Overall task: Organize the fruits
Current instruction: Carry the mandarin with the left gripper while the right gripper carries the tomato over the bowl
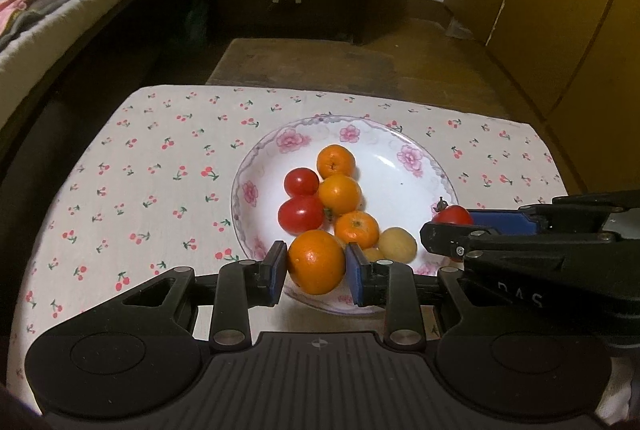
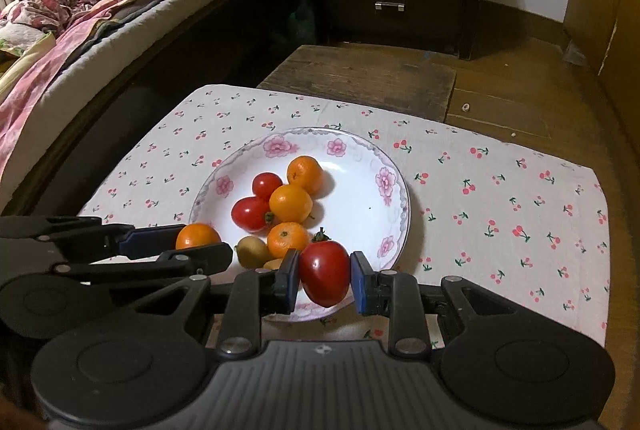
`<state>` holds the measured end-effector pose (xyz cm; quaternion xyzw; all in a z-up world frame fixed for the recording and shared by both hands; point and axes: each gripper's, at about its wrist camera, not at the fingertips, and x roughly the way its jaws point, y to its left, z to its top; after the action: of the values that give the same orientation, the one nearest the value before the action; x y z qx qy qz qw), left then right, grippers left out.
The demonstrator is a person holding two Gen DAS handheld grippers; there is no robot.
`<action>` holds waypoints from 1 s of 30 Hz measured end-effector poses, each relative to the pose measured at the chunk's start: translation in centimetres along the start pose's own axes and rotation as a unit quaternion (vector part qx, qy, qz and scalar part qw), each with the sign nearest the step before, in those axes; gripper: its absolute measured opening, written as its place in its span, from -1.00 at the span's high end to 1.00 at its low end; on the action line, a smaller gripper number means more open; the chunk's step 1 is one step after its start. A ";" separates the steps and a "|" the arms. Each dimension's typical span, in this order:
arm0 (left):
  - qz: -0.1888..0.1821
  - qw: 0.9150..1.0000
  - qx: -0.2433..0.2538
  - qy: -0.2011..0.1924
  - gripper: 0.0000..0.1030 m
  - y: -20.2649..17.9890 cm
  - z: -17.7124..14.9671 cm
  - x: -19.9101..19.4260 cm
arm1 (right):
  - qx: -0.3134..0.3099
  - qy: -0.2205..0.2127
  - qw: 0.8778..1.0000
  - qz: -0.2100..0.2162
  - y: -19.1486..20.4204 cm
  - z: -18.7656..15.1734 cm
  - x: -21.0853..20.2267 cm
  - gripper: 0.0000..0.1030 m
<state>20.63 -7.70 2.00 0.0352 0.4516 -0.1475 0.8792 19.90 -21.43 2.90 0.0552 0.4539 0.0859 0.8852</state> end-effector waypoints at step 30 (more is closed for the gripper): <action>0.021 1.000 -0.009 0.009 0.25 0.7 0.3 1.9 | -0.005 -0.009 1.000 0.002 -0.2 1.1 2.9 0.42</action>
<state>22.11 -7.56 0.62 0.0382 0.4603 -0.1243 0.8782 22.49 -21.06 1.20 0.0524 0.4457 0.0893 0.8892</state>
